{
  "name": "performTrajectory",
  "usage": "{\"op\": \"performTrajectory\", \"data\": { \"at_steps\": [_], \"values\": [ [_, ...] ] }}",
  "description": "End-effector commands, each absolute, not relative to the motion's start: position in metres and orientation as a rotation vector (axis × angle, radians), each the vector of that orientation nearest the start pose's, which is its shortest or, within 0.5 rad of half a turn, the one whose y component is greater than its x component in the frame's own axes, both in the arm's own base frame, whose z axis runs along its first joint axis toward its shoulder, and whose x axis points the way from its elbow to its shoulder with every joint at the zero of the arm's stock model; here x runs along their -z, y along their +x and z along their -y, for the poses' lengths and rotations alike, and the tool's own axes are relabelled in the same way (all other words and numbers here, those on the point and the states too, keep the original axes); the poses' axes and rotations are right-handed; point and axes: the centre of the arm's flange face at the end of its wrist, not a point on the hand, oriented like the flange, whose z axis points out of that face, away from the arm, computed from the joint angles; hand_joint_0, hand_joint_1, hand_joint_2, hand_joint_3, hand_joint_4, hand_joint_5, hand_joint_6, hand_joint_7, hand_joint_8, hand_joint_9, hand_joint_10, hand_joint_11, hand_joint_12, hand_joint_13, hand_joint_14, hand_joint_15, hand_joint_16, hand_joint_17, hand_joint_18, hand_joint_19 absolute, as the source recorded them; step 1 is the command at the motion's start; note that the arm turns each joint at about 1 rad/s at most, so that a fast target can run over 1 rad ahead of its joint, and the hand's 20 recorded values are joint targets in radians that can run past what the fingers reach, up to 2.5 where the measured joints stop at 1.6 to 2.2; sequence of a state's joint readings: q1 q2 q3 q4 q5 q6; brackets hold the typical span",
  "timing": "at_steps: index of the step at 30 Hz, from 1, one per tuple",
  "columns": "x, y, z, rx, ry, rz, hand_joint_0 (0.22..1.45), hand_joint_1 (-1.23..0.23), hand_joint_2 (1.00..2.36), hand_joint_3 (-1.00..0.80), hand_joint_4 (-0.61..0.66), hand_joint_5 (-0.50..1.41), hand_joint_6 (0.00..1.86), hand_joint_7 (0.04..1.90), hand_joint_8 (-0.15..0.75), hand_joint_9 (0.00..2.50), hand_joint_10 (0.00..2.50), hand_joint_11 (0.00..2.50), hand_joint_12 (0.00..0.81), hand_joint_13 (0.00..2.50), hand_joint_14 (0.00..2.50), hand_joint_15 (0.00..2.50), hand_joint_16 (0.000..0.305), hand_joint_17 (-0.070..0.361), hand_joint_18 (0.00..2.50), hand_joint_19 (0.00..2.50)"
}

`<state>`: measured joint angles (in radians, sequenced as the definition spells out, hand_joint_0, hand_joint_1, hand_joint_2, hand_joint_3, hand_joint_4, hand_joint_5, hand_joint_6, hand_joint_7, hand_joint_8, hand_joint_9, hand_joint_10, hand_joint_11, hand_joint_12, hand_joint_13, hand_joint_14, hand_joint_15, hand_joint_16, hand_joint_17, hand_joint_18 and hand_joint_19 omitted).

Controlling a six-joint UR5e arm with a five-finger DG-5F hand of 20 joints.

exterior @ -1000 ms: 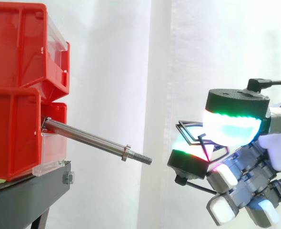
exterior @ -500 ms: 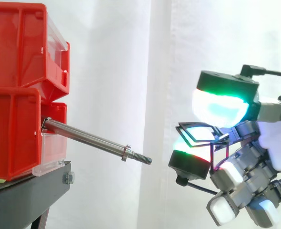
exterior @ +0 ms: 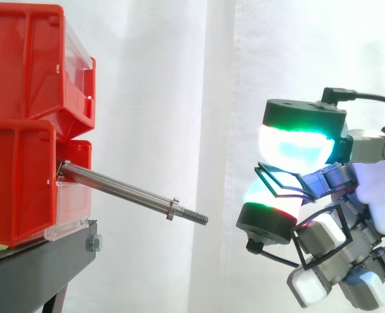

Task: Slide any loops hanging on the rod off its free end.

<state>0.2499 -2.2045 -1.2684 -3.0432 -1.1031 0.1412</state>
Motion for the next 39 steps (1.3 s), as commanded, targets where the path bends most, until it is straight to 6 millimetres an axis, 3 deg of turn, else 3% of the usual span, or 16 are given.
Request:
{"op": "performTrajectory", "data": {
  "at_steps": [1, 10, 20, 27, 39],
  "values": [
    [-0.2599, 0.7087, 0.003, -0.974, 1.501, -1.148, 0.64, -0.78, 1.01, -0.31, 0.1, -0.18, 0.86, 1.09, 0.323, 1.08, 0.02, 0.78, 0.364, 1.0, 0.01, 0.36, 0.054, 0.122, 1.08, 0.76],
    [-0.2588, 0.7088, 0.0029, -0.973, 1.501, -1.149, 0.65, -0.78, 1.01, -0.42, 0.08, -0.18, 0.85, 1.09, 0.321, 1.09, 0.02, 0.78, 0.363, 1.01, 0.01, 0.36, 0.054, 0.121, 1.07, 0.76],
    [-0.2598, 0.7085, 0.0019, -0.979, 1.506, -1.145, 0.71, -0.83, 1.01, -0.39, -0.06, -0.2, 0.87, 1.06, 0.268, 1.05, 0.02, 0.77, 0.352, 1.0, 0.01, 0.34, 0.053, 0.119, 1.06, 0.73],
    [-0.2601, 0.7083, 0.0024, -0.98, 1.52, -1.121, 0.72, -0.84, 1.01, -0.44, 0.02, -0.21, 0.88, 0.98, 0.253, 1.01, 0.02, 0.74, 0.344, 0.98, 0.01, 0.33, 0.052, 0.117, 1.04, 0.71],
    [-0.2598, 0.7075, -0.0021, -0.983, 1.531, -1.117, 0.71, -0.81, 1.0, -0.5, 0.05, -0.21, 0.87, 0.98, 0.261, 1.01, 0.02, 0.74, 0.346, 0.98, 0.01, 0.33, 0.052, 0.116, 1.04, 0.71]
  ]
}}
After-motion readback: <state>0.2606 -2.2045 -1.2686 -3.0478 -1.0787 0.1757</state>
